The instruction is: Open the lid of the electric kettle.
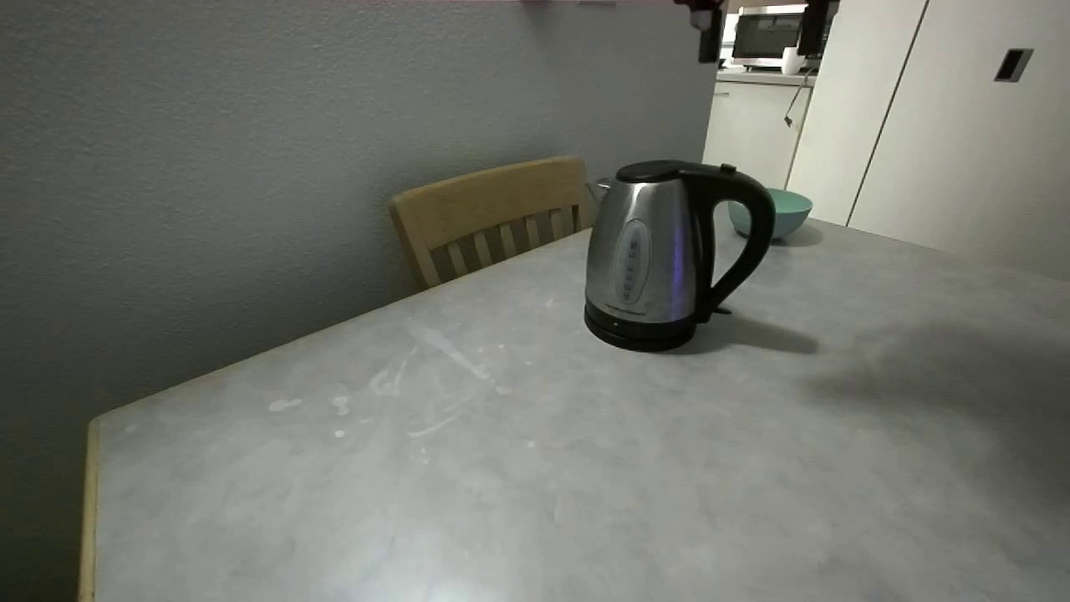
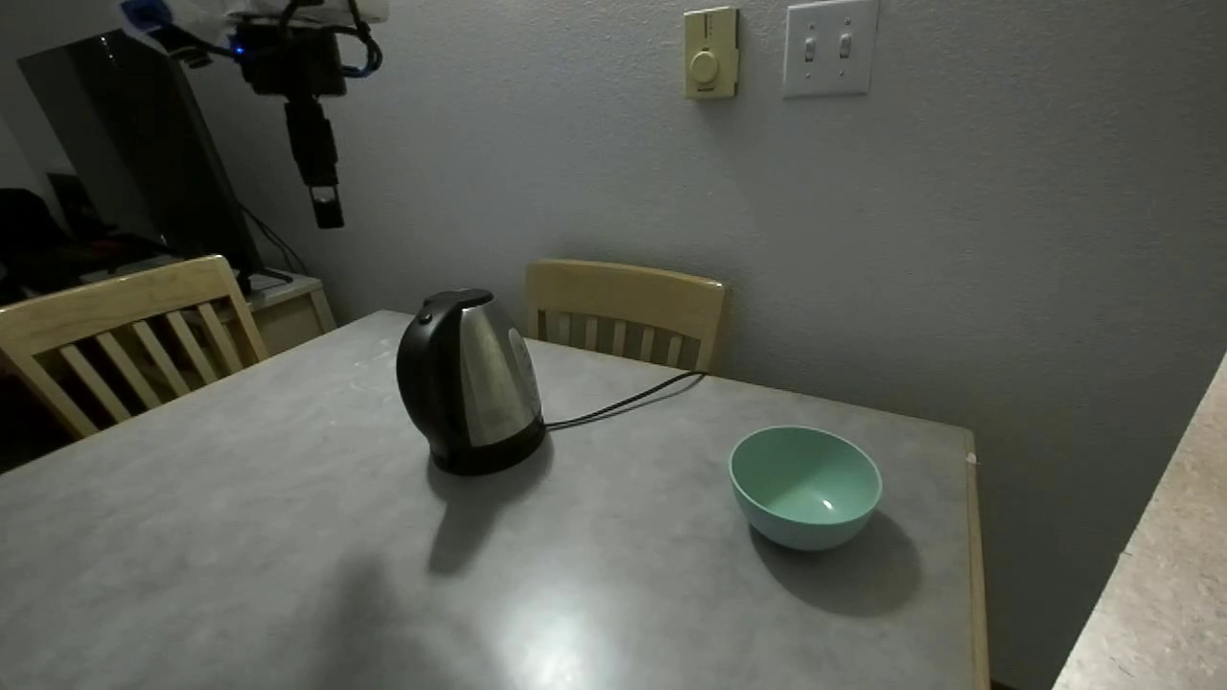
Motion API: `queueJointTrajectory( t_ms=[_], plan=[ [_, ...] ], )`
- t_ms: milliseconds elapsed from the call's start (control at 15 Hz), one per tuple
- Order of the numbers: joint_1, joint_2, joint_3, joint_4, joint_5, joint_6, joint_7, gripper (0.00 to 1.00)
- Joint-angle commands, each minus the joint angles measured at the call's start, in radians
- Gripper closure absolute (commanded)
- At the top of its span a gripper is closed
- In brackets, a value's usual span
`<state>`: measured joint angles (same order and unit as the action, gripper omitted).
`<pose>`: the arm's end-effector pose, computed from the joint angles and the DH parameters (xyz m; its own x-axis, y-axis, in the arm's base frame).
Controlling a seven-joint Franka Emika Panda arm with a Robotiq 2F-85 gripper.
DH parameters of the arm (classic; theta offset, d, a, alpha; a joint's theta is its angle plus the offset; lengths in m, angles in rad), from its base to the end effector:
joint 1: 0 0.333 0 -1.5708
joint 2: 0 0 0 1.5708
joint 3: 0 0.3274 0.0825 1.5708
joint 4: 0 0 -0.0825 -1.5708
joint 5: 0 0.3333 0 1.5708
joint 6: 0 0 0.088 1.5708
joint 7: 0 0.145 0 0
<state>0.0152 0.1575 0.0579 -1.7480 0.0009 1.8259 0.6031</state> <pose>0.5495 0.0388 0.4604 0.8597 -0.5059 -0.0709 -0.5046 -0.8626 0.0368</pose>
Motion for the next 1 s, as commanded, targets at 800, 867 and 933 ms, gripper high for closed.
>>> queueJointTrajectory(
  t_ms=[800, 867, 933],
  plan=[
    [0.009, 0.094, -0.020, 0.140, -0.145, -0.171, -0.483, 0.00],
    [0.004, 0.110, -0.022, 0.158, -0.135, -0.166, -0.536, 0.25],
    [0.000, 0.130, -0.026, 0.183, -0.125, -0.160, -0.574, 0.26]
  ],
)
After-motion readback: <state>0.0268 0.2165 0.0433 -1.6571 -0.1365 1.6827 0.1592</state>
